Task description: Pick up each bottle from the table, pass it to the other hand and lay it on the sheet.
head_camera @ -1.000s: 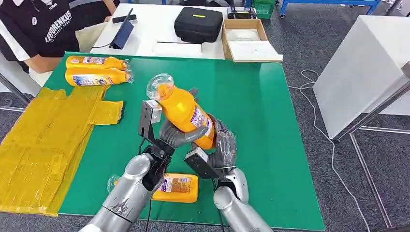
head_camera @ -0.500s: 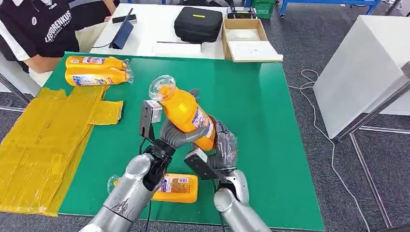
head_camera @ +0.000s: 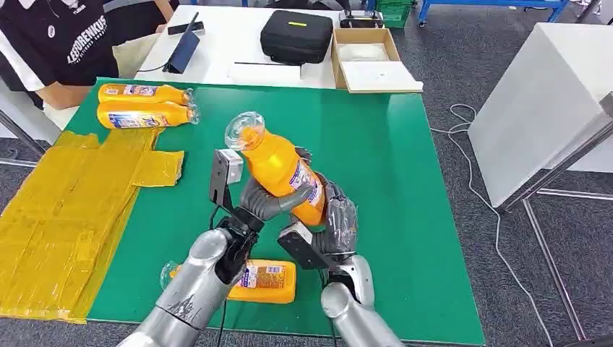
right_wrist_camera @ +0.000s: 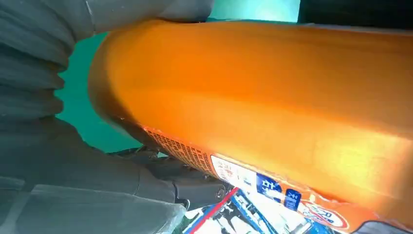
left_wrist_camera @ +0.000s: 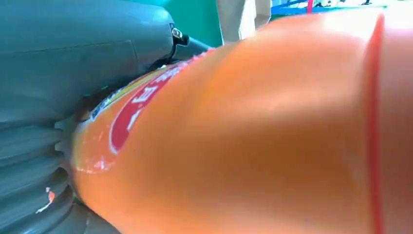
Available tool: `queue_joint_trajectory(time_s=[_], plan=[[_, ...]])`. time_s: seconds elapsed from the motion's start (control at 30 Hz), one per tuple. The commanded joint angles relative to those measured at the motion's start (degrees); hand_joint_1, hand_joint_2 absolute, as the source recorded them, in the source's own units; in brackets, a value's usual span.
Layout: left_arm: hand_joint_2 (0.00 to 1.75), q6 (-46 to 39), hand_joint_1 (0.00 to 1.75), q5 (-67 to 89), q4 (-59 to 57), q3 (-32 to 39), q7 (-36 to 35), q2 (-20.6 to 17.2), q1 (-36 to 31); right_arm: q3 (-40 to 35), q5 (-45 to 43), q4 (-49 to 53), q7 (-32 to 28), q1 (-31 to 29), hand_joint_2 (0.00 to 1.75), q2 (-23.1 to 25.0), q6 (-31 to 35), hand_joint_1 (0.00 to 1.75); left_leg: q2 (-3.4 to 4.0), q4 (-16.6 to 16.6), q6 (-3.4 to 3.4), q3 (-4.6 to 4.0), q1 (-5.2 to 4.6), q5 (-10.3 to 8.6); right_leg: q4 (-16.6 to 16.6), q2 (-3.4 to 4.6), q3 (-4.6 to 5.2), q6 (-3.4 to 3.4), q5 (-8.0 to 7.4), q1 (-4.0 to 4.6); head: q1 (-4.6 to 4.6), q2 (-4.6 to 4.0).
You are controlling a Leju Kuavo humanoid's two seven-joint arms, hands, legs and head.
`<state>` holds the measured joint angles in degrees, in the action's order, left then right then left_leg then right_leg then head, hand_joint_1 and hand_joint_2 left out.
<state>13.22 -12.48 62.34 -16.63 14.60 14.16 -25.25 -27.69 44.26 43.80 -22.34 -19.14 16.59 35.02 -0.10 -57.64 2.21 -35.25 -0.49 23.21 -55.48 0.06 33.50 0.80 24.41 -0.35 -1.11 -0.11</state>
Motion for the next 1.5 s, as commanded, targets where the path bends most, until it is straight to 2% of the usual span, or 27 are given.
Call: queue_joint_trajectory(time_s=[0.03,0.23,0.4,0.43,0.47,0.5,0.6,0.77,0.9,0.93,1.0,1.1,1.2,1.27,1.3,1.33,1.4,1.43,1.5], plan=[[1.75,1.3,1.75,-0.4,-4.0,-2.2,0.2,2.6,-5.5,-1.5,0.1,-4.0,-1.3,-0.4,1.75,-0.7,-0.4,1.73,-0.28,-0.1,-0.14,0.06,0.05,0.03,0.0,-0.29,-0.16,-0.02,0.10,0.04,0.00,0.00],[1.75,1.4,1.75,-0.6,-3.8,-2.3,0.4,2.6,-5.4,-1.5,-0.8,-3.8,-2.0,-0.4,1.75,-0.9,-0.1,1.75,-0.28,-0.1,-0.15,0.07,0.05,0.03,0.0,-0.29,-0.17,-0.03,0.10,0.03,0.00,0.00],[1.75,0.9,1.75,-0.7,-1.5,-2.0,0.6,1.9,-4.4,-2.2,-1.6,1.7,-2.5,1.8,1.75,-1.9,-1.3,1.69,-0.19,0.0,-0.10,0.01,0.04,0.01,0.0,-0.20,-0.09,-0.02,0.05,0.04,0.00,0.00],[1.75,0.6,1.75,-0.9,0.0,-1.4,0.8,1.3,-3.8,-2.6,-1.6,5.4,-2.2,3.3,1.75,-2.5,-2.0,1.52,-0.30,-0.1,-0.23,0.19,0.03,0.11,-0.1,-0.31,-0.29,-0.04,0.18,0.02,0.00,0.00],[1.75,0.0,1.75,-1.0,1.8,-0.6,1.4,0.8,-3.2,-2.8,-1.6,8.9,-2.0,4.8,1.75,-2.8,-2.7,0.28,-0.24,0.0,-0.13,0.03,0.04,0.03,0.0,-0.25,-0.13,-0.02,0.09,0.03,0.02,0.00],[1.75,-1.2,1.75,0.0,3.8,-0.1,2.0,0.1,-2.8,-3.3,-1.8,13.0,-1.2,6.5,1.75,-3.6,-4.5,0.00,-0.16,0.0,-0.10,-0.01,0.04,0.02,0.0,-0.17,-0.07,-0.02,0.05,0.04,0.02,0.00],[1.75,-8.2,1.75,7.0,14.2,3.9,4.2,-2.0,-0.4,-5.7,-2.4,30.7,0.5,14.0,1.75,-7.8,-10.5,0.00,-0.11,0.0,-0.10,-0.08,0.05,0.04,0.0,-0.10,-0.01,-0.02,0.05,0.04,0.02,0.00],[1.75,-10.5,1.75,12.2,22.5,10.8,4.3,-4.6,2.6,-8.6,-2.2,46.0,0.1,21.7,1.75,-13.3,-12.4,0.00,-0.02,0.0,-0.12,-0.06,0.01,0.09,0.0,0.01,-0.04,-0.03,0.07,0.00,0.02,0.00],[1.75,-9.6,1.75,12.5,22.7,11.6,4.4,-4.4,2.9,-8.7,-2.1,46.8,0.4,22.1,1.75,-13.7,-12.5,0.00,-0.05,0.0,-0.11,-0.09,0.00,0.07,0.0,0.03,0.01,-0.02,0.05,-0.01,0.00,0.00],[1.75,-12.1,1.75,15.6,22.8,11.7,5.6,-4.6,3.0,-8.7,-2.0,47.0,0.1,22.3,1.75,-13.9,-12.3,0.00,0.01,0.0,-0.26,0.18,-0.01,0.22,-0.1,0.08,-0.23,-0.05,0.18,-0.03,0.02,0.00],[1.75,-15.2,1.75,18.5,23.9,13.6,6.0,-6.7,4.1,-9.2,-2.1,51.6,-0.8,25.1,1.75,-16.1,-12.7,0.00,-0.05,0.0,-0.13,-0.08,0.01,0.07,0.0,0.02,0.01,-0.03,0.05,-0.01,0.00,0.00],[1.75,-19.8,1.75,22.8,23.7,18.6,7.0,-9.6,5.8,-8.0,-1.3,58.5,0.5,29.0,1.75,-19.6,-13.0,0.00,0.05,0.1,-0.21,0.11,-0.02,0.16,0.0,0.12,-0.15,-0.05,0.11,-0.04,0.02,0.00],[1.75,-22.5,1.75,26.2,22.8,20.8,7.8,-10.2,5.7,-6.6,-1.0,60.6,1.3,30.2,1.75,-20.5,-13.0,0.00,0.00,0.1,-0.11,-0.06,-0.01,0.08,0.0,0.06,-0.01,-0.04,0.05,-0.02,0.04,0.00],[1.75,-29.1,1.75,34.4,22.3,21.3,9.0,-10.0,5.4,-5.1,-0.5,61.3,1.8,30.7,1.75,-20.0,-12.9,0.00,-0.07,0.1,-0.13,-0.06,0.00,0.08,0.0,-0.01,-0.02,-0.04,0.07,-0.01,0.02,0.00],[1.75,-36.3,1.75,45.4,21.3,21.1,8.7,-10.5,4.9,-3.7,0.3,62.3,2.5,31.2,1.75,-19.8,-12.2,0.00,-0.10,0.0,-0.19,0.02,0.01,0.12,0.0,-0.04,-0.09,-0.06,0.12,-0.01,0.02,0.00],[1.75,-39.5,1.75,52.9,19.9,20.2,7.6,-11.2,4.5,-3.0,0.3,62.9,2.8,31.4,1.75,-20.0,-11.8,0.00,-0.11,0.0,-0.17,0.00,0.02,0.12,0.0,-0.05,-0.09,-0.05,0.11,0.00,0.02,0.00],[1.75,-42.6,1.75,63.3,15.1,19.8,5.6,-12.3,3.1,-1.9,0.0,64.0,3.2,32.3,1.75,-20.8,-10.8,0.00,-0.15,0.0,-0.11,-0.08,0.01,0.06,0.0,-0.08,-0.02,-0.03,0.06,-0.01,0.02,0.00],[1.75,-45.5,1.75,68.0,11.2,20.0,5.0,-12.9,1.9,-1.7,-0.5,64.2,3.2,32.9,1.75,-21.8,-10.0,0.00,-0.16,0.0,-0.26,0.16,0.00,0.17,0.0,-0.10,-0.25,-0.06,0.19,-0.02,0.02,0.00],[1.75,-46.6,1.75,67.8,8.7,20.2,5.6,-13.2,1.2,-1.6,-1.0,64.2,2.9,33.3,1.75,-22.3,-9.5,0.00,-0.24,0.1,-0.13,0.04,-0.04,0.03,0.0,-0.17,-0.13,-0.03,0.08,-0.05,0.02,0.00]])
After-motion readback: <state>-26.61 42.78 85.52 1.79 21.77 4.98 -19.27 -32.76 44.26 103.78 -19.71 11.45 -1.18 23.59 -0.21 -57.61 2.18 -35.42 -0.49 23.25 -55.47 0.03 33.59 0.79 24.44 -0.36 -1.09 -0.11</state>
